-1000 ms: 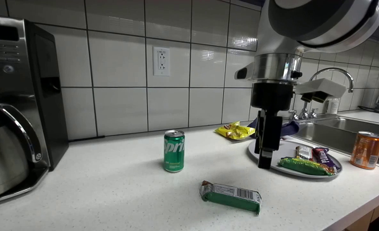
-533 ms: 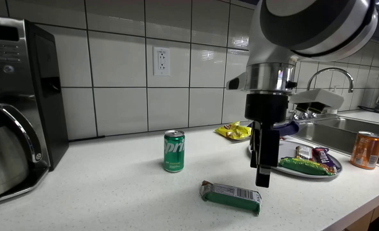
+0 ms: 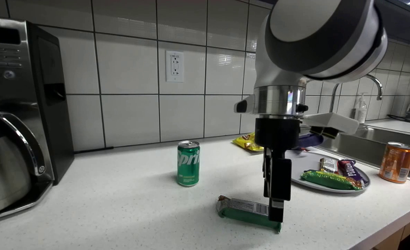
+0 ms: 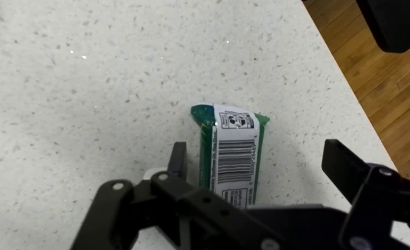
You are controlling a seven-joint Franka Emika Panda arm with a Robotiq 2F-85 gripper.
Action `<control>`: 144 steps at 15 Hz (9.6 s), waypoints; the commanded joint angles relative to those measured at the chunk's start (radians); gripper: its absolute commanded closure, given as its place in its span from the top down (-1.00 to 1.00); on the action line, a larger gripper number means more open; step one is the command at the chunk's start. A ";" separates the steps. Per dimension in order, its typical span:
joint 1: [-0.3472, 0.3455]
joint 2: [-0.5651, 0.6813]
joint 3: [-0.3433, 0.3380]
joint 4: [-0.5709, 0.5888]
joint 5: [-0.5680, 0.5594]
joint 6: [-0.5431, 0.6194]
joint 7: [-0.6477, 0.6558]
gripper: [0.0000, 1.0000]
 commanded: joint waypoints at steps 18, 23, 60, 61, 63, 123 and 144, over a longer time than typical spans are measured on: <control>-0.030 0.120 0.045 0.125 -0.102 0.021 0.100 -0.67; -0.035 0.080 0.040 0.114 -0.124 -0.004 0.116 -0.68; -0.181 -0.037 -0.200 0.079 -0.369 0.145 0.967 -0.68; -0.183 -0.035 -0.205 0.077 -0.371 0.157 0.988 -0.68; -0.187 -0.033 -0.218 0.071 -0.382 0.180 1.029 -0.68; -0.212 -0.360 -0.173 -0.111 -0.237 -0.048 0.760 1.00; -0.195 -0.490 -0.135 -0.187 -0.247 -0.096 0.755 1.00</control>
